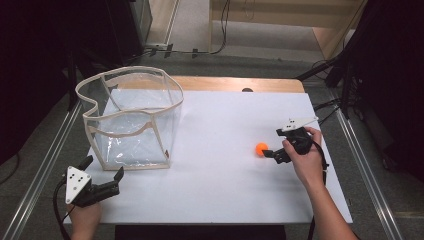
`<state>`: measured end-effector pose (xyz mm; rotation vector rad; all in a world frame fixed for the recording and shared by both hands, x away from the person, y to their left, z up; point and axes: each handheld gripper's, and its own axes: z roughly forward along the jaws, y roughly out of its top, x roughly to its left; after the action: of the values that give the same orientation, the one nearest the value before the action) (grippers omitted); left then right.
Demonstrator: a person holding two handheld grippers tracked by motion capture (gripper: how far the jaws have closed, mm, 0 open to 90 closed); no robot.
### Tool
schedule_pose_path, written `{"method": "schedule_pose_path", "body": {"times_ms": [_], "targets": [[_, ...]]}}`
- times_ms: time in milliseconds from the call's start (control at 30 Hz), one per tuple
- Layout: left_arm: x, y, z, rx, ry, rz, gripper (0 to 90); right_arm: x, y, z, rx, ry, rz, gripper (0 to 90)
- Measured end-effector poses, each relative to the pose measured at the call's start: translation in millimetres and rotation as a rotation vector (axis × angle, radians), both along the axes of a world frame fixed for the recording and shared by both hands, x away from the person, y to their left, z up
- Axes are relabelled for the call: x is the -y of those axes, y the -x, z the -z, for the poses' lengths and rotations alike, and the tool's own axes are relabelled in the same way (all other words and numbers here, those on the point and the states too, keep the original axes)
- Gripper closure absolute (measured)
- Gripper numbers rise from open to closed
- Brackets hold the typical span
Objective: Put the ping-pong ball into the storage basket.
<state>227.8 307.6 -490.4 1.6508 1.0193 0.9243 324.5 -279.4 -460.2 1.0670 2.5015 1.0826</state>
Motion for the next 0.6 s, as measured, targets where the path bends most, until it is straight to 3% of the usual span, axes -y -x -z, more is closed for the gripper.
{"method": "schedule_pose_path", "body": {"times_ms": [600], "targets": [[0.0, 0.3, 0.0, 0.002, 0.001, -0.003, 0.0, -15.3, -20.7, 1.2, -0.105, 0.102, -0.034, 0.0]]}}
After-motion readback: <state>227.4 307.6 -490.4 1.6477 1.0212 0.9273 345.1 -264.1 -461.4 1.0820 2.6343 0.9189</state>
